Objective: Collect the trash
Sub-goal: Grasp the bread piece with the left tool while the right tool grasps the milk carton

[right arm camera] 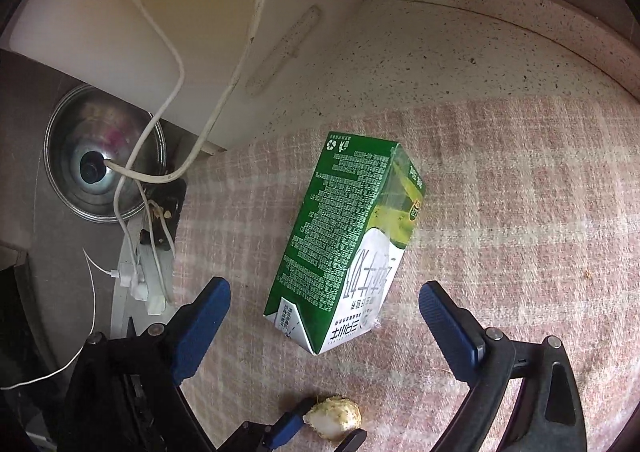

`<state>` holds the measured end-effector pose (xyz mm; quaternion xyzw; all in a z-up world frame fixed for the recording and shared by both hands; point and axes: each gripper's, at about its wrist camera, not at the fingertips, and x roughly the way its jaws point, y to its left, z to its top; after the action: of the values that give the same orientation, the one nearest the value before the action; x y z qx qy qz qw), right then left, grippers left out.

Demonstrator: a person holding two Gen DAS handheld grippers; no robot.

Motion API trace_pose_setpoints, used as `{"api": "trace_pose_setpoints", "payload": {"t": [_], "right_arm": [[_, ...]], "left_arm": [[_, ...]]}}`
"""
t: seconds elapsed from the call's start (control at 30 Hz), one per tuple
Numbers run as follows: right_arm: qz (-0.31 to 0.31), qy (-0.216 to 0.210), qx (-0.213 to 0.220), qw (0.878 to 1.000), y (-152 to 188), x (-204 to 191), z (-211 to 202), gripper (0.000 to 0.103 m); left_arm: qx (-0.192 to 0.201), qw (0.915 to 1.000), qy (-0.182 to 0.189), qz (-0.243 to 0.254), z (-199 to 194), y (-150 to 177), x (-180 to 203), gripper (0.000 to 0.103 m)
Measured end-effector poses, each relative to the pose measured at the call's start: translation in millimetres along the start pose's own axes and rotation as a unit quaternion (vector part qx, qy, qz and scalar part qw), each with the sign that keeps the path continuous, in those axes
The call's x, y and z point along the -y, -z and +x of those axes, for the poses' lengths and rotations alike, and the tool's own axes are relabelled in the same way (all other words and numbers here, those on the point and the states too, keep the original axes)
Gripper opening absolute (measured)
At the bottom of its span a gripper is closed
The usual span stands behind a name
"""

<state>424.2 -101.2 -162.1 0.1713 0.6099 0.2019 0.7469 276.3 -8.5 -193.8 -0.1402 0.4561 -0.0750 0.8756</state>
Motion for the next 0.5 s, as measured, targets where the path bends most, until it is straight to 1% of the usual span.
{"api": "trace_pose_setpoints", "payload": {"t": [0.03, 0.1, 0.17, 0.23, 0.27, 0.37, 0.4, 0.43, 0.5], "right_arm": [[-0.002, 0.006, -0.003, 1.000, -1, -3, 4, 0.092], [-0.002, 0.016, -0.009, 1.000, -3, -3, 8, 0.089], [0.004, 0.016, -0.015, 1.000, -4, 0, 11, 0.085], [0.003, 0.018, -0.021, 1.000, -4, 1, 13, 0.078], [0.001, 0.016, -0.024, 1.000, -5, 1, 13, 0.077], [-0.002, 0.007, -0.025, 1.000, -5, 1, 11, 0.068], [-0.003, 0.002, -0.026, 1.000, -4, 0, 10, 0.062], [-0.004, -0.002, -0.027, 1.000, -4, -1, 10, 0.058], [-0.007, 0.004, -0.023, 1.000, -2, -3, 8, 0.056]], "left_arm": [[-0.001, 1.0000, 0.007, -0.002, 0, -1, -1, 0.038], [-0.001, 0.9999, 0.014, -0.006, 0, -2, -4, 0.038], [-0.001, 0.9997, 0.019, -0.013, 0, -4, -7, 0.038], [-0.001, 0.9997, 0.020, -0.014, -1, -3, -8, 0.038], [-0.002, 0.9997, 0.020, -0.013, -2, -3, -9, 0.038], [-0.001, 0.9998, 0.017, -0.013, -5, -1, -14, 0.038], [0.000, 0.9998, 0.016, -0.014, -6, -1, -14, 0.038], [0.001, 0.9998, 0.015, -0.016, -9, 2, -17, 0.038], [0.005, 0.9997, 0.015, -0.019, -12, 3, -21, 0.038]]}}
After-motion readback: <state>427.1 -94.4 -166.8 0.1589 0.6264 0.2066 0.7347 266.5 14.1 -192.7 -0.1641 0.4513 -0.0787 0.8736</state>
